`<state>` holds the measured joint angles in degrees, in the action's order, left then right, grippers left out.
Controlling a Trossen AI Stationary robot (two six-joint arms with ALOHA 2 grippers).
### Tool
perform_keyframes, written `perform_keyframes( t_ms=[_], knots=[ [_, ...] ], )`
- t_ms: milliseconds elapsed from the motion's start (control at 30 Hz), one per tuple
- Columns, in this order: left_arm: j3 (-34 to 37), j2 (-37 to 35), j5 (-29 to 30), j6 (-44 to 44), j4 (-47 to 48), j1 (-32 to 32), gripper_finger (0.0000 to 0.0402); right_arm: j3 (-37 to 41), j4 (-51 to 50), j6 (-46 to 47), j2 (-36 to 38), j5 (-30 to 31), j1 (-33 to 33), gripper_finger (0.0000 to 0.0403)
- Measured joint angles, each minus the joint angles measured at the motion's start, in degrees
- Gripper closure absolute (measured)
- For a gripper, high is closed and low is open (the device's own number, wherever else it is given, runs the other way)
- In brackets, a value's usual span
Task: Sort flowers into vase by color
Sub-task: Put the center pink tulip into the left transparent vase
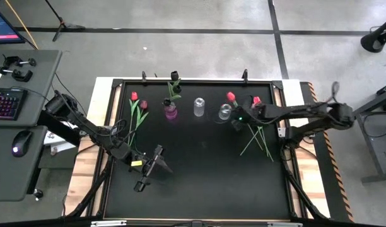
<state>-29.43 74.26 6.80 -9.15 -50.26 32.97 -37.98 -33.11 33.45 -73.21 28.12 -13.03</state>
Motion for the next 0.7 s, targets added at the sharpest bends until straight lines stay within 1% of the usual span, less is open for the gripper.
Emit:
perform_keyframes(
  t_ms=[167, 233, 333, 433, 533, 600, 700],
  knots=[
    [0.0, 0.0, 0.3, 0.0, 0.0, 0.0, 0.0188, 0.0, 3.4, -0.4, 9.6, 4.8, 0.1, 0.0401],
    [0.0, 0.0, 0.3, 0.0, 0.0, 0.0, 0.0188, -0.1, 5.5, -0.7, 12.6, 5.8, 0.0, 0.0402],
    [0.0, 0.0, 0.3, 0.0, 0.0, 0.0, 0.0188, -0.1, 9.5, -2.8, 15.6, 5.8, 0.1, 0.0402],
    [0.0, 0.0, 0.3, 0.0, 0.0, 0.0, 0.0188, -0.1, 16.5, -6.2, 17.2, 6.3, 0.1, 0.0402],
    [0.0, 0.0, 0.3, 0.0, 0.0, 0.0, 0.0188, -0.1, 27.4, -12.2, 17.2, 7.5, 0.1, 0.0402],
    [0.0, 0.0, 0.3, 0.0, 0.0, 0.0, 0.0188, 0.3, 38.3, -16.6, 16.5, 7.1, 0.1, 0.0402],
    [0.0, 0.0, 0.3, 0.0, 0.0, 0.0, 0.0188, 2.3, 55.8, -24.1, 14.3, 3.1, 1.0, 0.0402]
  ],
)
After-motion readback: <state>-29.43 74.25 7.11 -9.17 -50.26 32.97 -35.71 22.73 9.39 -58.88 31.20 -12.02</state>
